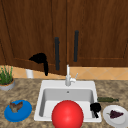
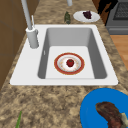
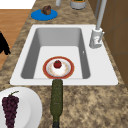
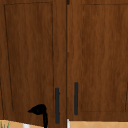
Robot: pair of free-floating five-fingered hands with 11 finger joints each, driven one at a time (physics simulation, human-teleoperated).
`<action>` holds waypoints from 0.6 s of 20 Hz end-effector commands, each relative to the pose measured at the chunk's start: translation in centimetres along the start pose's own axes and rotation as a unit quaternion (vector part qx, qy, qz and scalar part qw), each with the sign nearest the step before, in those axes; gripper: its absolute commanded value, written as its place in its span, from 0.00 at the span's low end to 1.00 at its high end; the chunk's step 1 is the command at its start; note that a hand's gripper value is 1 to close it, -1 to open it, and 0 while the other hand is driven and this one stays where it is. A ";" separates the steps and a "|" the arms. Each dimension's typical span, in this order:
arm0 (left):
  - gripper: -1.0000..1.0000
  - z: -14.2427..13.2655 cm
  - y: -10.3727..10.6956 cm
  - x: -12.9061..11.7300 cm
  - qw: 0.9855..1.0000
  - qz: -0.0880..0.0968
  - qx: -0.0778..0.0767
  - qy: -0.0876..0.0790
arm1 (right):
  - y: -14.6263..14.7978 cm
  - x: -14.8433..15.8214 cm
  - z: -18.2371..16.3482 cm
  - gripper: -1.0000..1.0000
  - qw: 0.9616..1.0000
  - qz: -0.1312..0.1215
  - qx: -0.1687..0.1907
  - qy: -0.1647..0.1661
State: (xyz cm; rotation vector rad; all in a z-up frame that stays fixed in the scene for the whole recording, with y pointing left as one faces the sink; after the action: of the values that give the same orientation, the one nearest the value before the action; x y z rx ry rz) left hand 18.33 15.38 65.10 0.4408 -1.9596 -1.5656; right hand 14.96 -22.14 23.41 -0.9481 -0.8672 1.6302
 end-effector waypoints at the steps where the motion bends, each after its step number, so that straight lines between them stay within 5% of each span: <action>1: 0.00 -2.8 -1.6 0.0 1.000 -0.001 0.002 0.008 | 0.0 0.0 0.0 0.50 1.000 0.000 0.000 0.000; 8: 0.00 -6.7 -4.6 -1.0 0.996 -0.017 0.012 0.086 | 0.0 0.0 0.0 0.50 1.000 0.000 0.000 0.000; 12: 0.00 -8.7 -6.1 -2.6 0.991 -0.043 0.034 0.124 | 0.0 0.0 0.0 0.50 1.000 0.000 0.000 0.000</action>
State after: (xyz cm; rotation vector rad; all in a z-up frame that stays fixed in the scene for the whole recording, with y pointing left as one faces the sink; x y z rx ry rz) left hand 22.93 9.77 61.32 0.7210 -1.8328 -1.4299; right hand 14.96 -22.14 23.41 -0.9481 -0.8672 1.6302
